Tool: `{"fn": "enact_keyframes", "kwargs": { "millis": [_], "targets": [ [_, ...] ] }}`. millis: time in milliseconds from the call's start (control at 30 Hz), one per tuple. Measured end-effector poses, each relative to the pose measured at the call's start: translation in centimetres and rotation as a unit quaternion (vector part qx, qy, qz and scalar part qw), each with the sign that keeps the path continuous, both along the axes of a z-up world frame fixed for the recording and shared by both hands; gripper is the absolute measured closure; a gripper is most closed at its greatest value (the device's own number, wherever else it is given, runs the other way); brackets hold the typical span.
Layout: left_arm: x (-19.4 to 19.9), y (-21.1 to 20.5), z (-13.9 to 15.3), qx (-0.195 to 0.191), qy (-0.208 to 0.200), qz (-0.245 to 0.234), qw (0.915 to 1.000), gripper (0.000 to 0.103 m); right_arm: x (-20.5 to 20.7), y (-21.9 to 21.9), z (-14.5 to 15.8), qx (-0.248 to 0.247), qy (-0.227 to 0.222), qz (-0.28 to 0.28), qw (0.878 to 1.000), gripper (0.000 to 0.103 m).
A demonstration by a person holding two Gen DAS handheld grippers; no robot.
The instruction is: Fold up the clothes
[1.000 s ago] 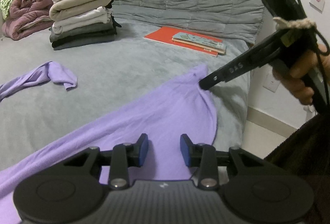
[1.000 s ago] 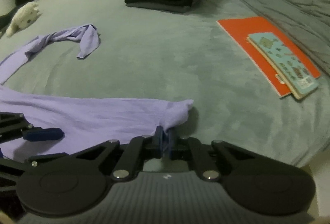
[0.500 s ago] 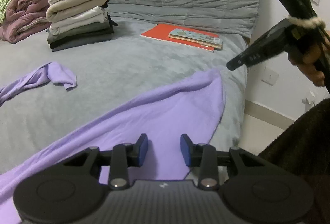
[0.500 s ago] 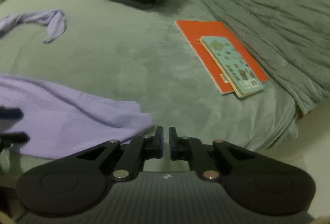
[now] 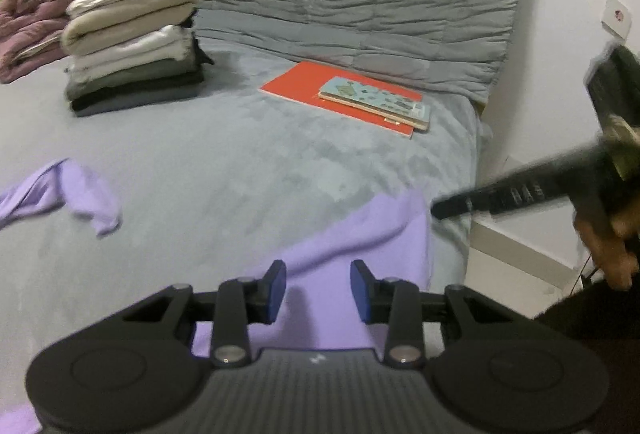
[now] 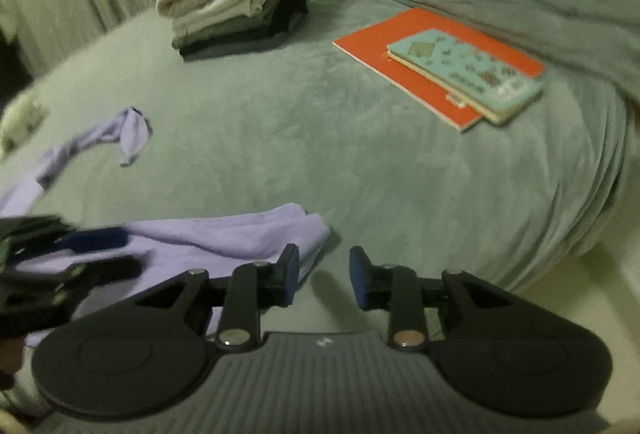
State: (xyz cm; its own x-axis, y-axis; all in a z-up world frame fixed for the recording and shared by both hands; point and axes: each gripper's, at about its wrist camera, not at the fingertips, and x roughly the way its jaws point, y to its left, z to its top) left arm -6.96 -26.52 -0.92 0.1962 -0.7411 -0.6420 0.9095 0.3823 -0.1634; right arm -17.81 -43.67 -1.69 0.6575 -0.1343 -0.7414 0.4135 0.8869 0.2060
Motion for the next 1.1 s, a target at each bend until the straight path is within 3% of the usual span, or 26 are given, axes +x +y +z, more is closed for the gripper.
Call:
{"fn": "enact_keyframes", "kwargs": {
  "millis": [167, 367, 533, 633, 667, 833, 1000, 1100],
  "targets": [
    [2.0, -4.2, -0.4, 0.023, 0.029, -0.017, 0.9992, 0.069, -1.6, -0.3, -0.9, 0.041, -0.048, -0.023, 0.998, 0.072],
    [2.5, -8.2, -1.4, 0.041, 0.069, -0.06, 0.995, 0.071, -2.2, -1.1, -1.9, 0.082, -0.069, -0.033, 0.994, 0.072],
    [1.9, -10.5, -1.7, 0.058, 0.065, -0.088, 0.9923, 0.071, -2.7, -1.9, -2.2, 0.105, -0.077, -0.036, 0.991, 0.072],
    [1.5, -11.3, -1.9, 0.068, 0.061, -0.099, 0.9909, 0.087, -2.9, -2.0, -2.2, 0.105, -0.079, -0.035, 0.991, 0.072],
    [1.3, -11.5, -2.0, 0.068, 0.063, -0.102, 0.9904, 0.1, -2.9, -1.9, -2.2, 0.104, -0.079, -0.034, 0.991, 0.072],
    [1.0, -10.9, -1.7, 0.039, 0.047, -0.078, 0.9951, 0.1, -2.8, -1.7, -2.1, 0.099, -0.082, -0.03, 0.991, 0.072],
    [2.1, -9.7, -1.9, 0.037, 0.043, -0.036, 0.9978, 0.1, -2.2, -1.7, -2.1, 0.102, -0.087, -0.031, 0.99, 0.072],
    [2.8, -9.2, -2.2, 0.029, 0.057, -0.021, 0.9977, 0.1, -1.6, -1.5, -2.1, 0.095, -0.083, -0.033, 0.991, 0.072]
  ]
}}
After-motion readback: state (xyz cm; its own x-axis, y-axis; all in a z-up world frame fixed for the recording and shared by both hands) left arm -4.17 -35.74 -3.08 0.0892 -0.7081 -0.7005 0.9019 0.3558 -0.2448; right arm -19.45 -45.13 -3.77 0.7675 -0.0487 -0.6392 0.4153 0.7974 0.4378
